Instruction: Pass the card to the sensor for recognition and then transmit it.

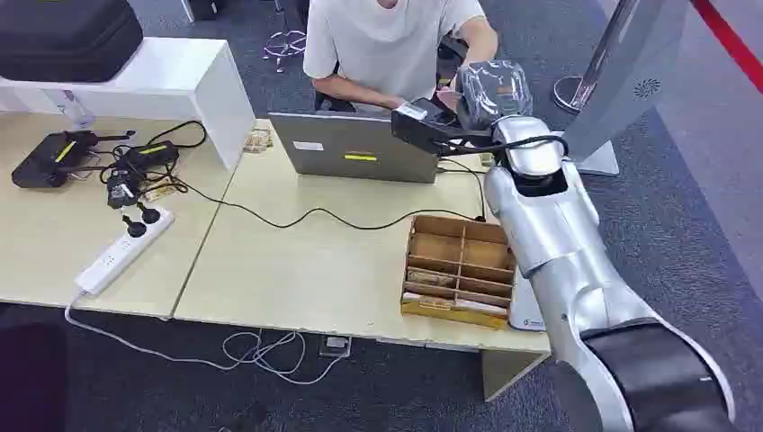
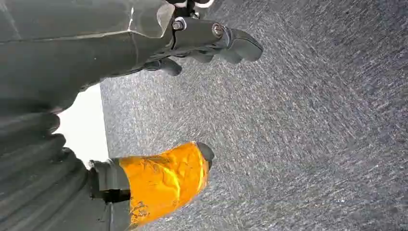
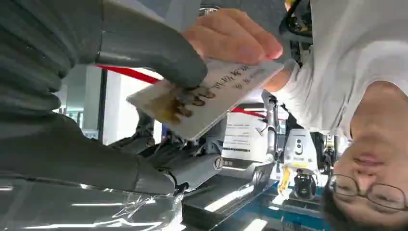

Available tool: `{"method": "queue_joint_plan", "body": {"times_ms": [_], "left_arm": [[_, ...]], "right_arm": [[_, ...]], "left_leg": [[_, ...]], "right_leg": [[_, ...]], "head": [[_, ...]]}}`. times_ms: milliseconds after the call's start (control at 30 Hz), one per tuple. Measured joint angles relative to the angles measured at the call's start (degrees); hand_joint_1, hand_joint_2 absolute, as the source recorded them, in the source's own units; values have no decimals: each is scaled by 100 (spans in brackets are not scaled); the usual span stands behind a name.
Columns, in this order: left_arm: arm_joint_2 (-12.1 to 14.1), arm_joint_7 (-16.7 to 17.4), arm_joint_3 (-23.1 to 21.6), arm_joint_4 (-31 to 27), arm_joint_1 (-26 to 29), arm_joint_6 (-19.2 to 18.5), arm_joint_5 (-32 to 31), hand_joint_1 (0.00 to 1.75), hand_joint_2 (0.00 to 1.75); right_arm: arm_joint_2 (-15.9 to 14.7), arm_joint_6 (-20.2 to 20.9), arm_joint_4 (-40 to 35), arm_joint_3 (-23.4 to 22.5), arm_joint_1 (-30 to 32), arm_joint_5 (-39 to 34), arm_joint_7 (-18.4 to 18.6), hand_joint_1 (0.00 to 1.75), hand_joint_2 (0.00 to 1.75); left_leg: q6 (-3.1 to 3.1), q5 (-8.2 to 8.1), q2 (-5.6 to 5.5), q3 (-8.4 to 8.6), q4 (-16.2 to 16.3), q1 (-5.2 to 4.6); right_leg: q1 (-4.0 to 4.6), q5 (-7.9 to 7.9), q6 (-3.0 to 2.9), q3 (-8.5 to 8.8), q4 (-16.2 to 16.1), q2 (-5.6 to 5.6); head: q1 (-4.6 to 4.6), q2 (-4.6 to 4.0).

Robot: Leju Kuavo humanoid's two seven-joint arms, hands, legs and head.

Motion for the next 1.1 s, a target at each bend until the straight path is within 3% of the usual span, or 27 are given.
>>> {"method": "queue_joint_plan", "body": {"times_ms": [433, 700, 933, 1033, 1100], "left_arm": [[-35, 11, 41, 4, 4, -107, -57, 0, 175], [-37, 11, 138, 4, 65, -33, 74, 0, 175], [-37, 11, 138, 4, 67, -33, 74, 0, 175], [-35, 30, 229, 4, 113, -13, 127, 0, 175], [-48, 212, 376, 4, 143, 7, 277, 0, 175]], "right_arm": [[0, -33, 2, 83, 4, -155, -22, 175, 175], [-216, -725, -209, 83, 275, -461, -579, 175, 175], [-217, -726, -210, 83, 284, -461, -580, 175, 175], [-410, -887, -474, 83, 569, -557, -704, 175, 175], [-919, -1340, -1526, 120, 1321, -773, -905, 175, 175]], "left_leg": [[0, -1, 1, 1, 0, 0], [0, 0, 0, 2, 0, 0], [0, -1, 0, 1, 0, 0], [2, -3, 1, 1, 0, -2], [3, -6, -8, 0, 0, -1]], "right_leg": [[0, -1, -2, 0, -1, 0], [0, -1, -1, 0, -2, 0], [0, -1, -1, 0, -2, 0], [0, -2, -1, -1, -5, 1], [0, -5, -1, 2, -8, -7]], "head": [[0, 0], [0, 0], [0, 0], [-2, 0], [0, 0]]}}
